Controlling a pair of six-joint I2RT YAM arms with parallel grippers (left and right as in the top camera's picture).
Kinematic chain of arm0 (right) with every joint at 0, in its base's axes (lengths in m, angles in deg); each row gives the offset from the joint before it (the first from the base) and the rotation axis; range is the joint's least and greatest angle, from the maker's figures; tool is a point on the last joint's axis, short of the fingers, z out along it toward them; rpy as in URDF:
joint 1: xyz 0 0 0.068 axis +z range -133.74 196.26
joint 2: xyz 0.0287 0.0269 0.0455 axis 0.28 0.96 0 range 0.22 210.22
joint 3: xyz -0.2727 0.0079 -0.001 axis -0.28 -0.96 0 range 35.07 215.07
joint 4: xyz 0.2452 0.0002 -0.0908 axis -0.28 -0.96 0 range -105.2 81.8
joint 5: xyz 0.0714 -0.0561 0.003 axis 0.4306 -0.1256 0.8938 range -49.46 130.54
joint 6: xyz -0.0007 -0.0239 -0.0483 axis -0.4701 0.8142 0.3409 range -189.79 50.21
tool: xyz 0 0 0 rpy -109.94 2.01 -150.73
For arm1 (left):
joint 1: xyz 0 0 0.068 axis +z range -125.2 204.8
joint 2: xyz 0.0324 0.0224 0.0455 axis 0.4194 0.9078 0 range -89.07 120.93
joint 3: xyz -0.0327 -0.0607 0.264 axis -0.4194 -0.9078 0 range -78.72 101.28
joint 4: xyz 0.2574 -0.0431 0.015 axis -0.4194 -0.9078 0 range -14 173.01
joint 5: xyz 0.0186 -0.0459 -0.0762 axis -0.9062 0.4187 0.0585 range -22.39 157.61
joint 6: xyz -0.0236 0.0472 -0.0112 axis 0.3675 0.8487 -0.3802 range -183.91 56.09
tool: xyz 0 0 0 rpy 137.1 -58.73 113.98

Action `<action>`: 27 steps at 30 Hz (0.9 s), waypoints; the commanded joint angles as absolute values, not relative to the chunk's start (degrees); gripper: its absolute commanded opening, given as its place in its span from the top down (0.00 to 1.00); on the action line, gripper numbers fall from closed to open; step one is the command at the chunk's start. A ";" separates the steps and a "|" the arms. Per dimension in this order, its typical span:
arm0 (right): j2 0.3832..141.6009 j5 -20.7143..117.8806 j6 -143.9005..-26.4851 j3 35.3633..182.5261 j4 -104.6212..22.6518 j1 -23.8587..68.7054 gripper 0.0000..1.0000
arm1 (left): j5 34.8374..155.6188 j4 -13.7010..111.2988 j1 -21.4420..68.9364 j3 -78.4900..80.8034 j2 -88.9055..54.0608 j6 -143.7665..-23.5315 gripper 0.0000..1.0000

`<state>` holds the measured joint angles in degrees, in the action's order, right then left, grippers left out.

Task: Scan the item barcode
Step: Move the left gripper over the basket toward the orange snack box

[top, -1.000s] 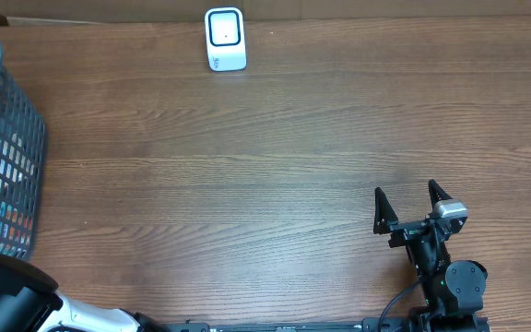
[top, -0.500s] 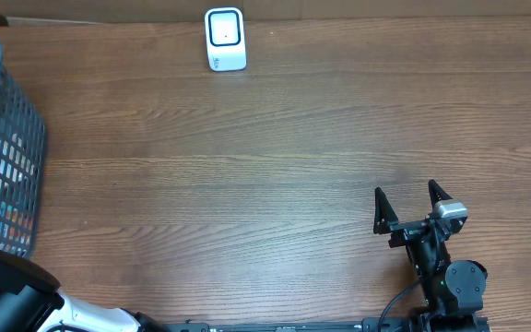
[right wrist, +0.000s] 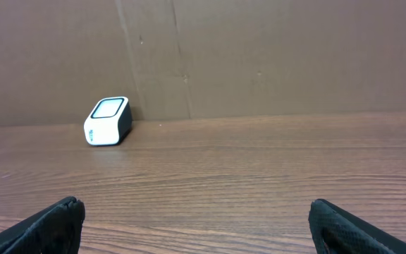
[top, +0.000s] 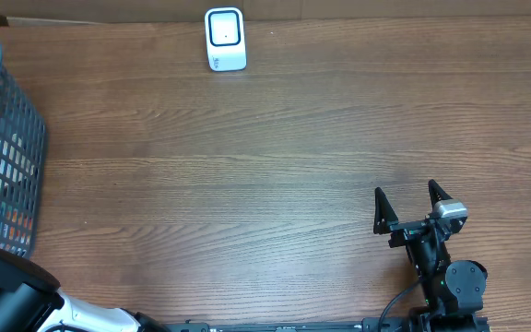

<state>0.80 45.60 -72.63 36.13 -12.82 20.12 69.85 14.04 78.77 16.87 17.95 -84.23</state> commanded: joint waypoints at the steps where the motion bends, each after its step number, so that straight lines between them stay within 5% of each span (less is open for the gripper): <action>1: 0.45 45.08 -72.80 35.54 -12.60 20.42 0.00 | 68.87 14.80 78.38 15.12 18.46 -80.95 0.01; 27: 0.45 45.08 -72.80 35.54 -12.63 20.42 0.00 | 71.25 19.43 78.38 8.76 18.46 -76.23 0.01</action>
<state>0.80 45.62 -72.60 36.13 -12.84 20.12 69.76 19.46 78.77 11.32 17.95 -78.65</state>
